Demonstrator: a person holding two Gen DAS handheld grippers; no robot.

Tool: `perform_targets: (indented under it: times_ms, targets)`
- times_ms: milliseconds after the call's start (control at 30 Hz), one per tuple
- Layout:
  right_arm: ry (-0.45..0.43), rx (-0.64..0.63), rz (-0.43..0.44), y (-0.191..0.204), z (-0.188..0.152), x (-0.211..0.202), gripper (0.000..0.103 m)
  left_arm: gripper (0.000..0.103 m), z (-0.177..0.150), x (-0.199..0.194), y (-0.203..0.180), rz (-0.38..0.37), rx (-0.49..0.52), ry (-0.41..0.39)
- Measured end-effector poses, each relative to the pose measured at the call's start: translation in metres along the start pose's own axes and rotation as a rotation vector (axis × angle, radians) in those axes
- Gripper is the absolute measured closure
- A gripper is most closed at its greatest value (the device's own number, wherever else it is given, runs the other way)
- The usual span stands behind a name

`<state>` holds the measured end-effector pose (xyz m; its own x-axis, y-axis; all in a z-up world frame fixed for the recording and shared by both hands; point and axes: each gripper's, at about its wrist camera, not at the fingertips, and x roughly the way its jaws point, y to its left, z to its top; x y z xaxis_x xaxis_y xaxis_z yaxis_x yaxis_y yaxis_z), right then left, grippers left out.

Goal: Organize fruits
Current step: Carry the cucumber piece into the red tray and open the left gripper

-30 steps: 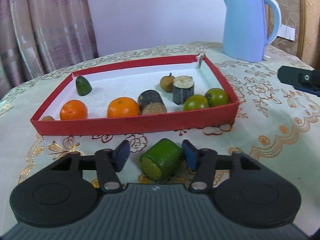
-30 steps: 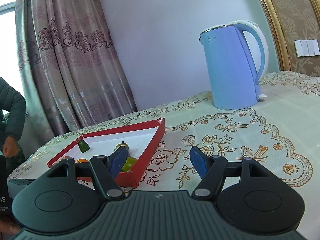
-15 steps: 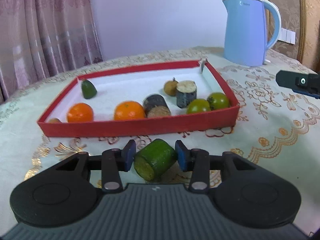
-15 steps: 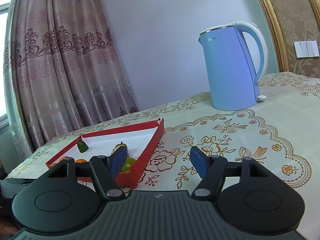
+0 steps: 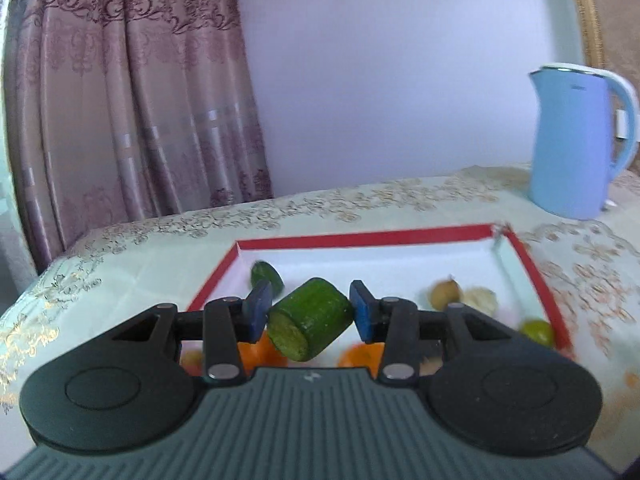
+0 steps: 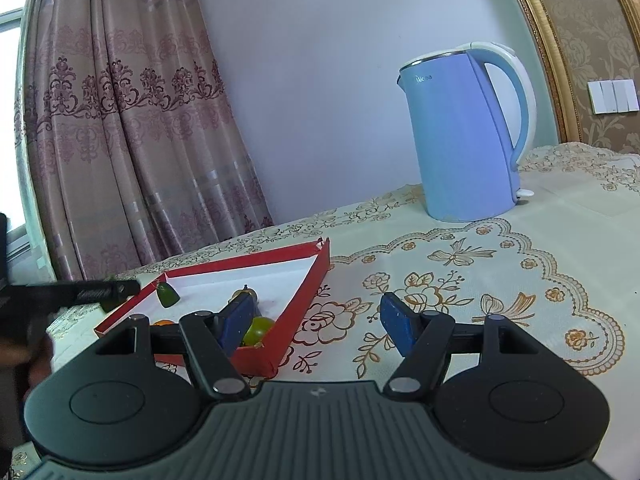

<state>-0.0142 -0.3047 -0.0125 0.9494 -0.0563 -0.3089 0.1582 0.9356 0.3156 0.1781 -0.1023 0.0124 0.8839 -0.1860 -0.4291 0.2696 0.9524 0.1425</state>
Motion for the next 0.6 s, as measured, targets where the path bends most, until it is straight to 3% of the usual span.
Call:
perform_targets:
  times_ms: [333,600]
  targets:
    - [0.010,0.012,0.013,-0.003,0.002,0.001,0.033,0.064,0.013,0.077,0.000,0.077,-0.047,0.082]
    - [0.034,0.015,0.035,-0.001,0.001,0.003,0.033,0.063,-0.001,0.105,-0.003,0.046,-0.059,0.153]
